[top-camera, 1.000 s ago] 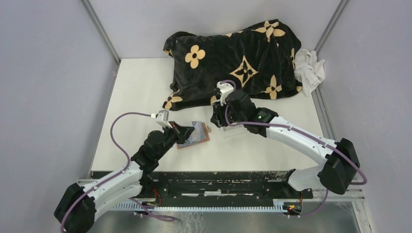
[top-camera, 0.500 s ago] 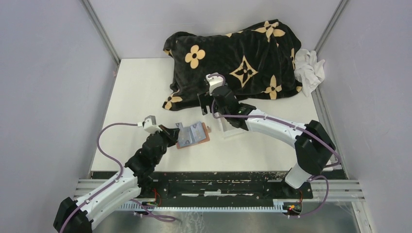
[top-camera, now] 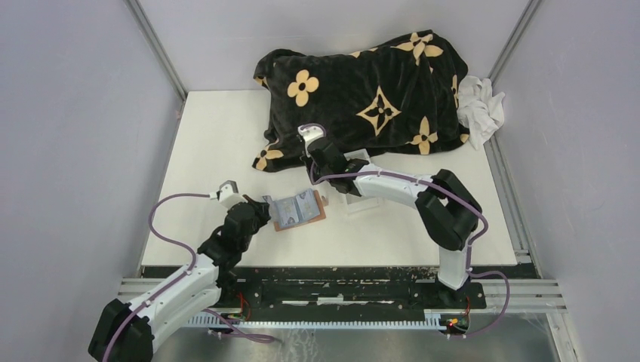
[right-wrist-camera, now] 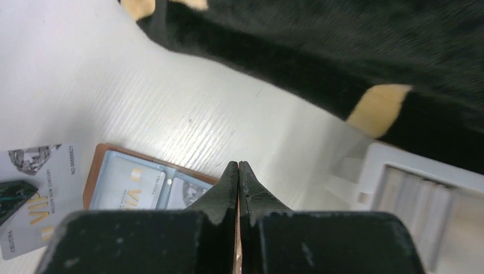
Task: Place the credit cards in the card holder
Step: Turn over the card slot in the card holder.
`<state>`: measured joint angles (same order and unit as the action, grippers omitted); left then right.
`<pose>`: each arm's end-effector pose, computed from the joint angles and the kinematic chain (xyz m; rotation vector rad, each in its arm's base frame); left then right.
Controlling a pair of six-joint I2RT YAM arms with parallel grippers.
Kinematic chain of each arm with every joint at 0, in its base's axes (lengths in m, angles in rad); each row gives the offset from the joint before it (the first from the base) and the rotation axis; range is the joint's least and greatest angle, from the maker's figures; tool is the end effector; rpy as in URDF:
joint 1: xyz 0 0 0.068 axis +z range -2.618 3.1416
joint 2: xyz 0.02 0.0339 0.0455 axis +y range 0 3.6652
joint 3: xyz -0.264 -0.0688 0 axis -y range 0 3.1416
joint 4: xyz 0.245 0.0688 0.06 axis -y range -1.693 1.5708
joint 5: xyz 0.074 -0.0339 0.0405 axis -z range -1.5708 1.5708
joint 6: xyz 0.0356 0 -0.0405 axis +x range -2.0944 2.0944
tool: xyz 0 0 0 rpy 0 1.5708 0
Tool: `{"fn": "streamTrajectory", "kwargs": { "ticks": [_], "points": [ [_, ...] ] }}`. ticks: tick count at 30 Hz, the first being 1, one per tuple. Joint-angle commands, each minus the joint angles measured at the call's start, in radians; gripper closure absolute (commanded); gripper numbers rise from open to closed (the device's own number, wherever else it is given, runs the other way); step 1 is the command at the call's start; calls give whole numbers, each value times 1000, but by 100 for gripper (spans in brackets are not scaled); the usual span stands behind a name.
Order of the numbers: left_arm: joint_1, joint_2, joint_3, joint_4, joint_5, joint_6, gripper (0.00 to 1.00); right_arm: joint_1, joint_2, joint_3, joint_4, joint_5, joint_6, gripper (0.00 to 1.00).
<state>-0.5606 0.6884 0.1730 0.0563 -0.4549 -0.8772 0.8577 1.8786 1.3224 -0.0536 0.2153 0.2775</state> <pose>0.1386 -0.0686 0.1657 -0.5963 1.9202 -0.4675 0.2863 0.3194 0.2244 -0.5085 2.1348 0.4143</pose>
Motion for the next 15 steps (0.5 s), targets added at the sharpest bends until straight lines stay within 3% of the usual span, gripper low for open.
{"fn": "streamTrajectory", "kwargs": {
  "ticks": [1, 15],
  "points": [
    [46, 27, 11, 62, 58, 5, 97, 16, 50, 51, -7, -66, 48, 99],
    [131, 69, 6, 107, 201, 25, 97, 23, 115, 63, -30, -124, 76, 99]
  ]
}}
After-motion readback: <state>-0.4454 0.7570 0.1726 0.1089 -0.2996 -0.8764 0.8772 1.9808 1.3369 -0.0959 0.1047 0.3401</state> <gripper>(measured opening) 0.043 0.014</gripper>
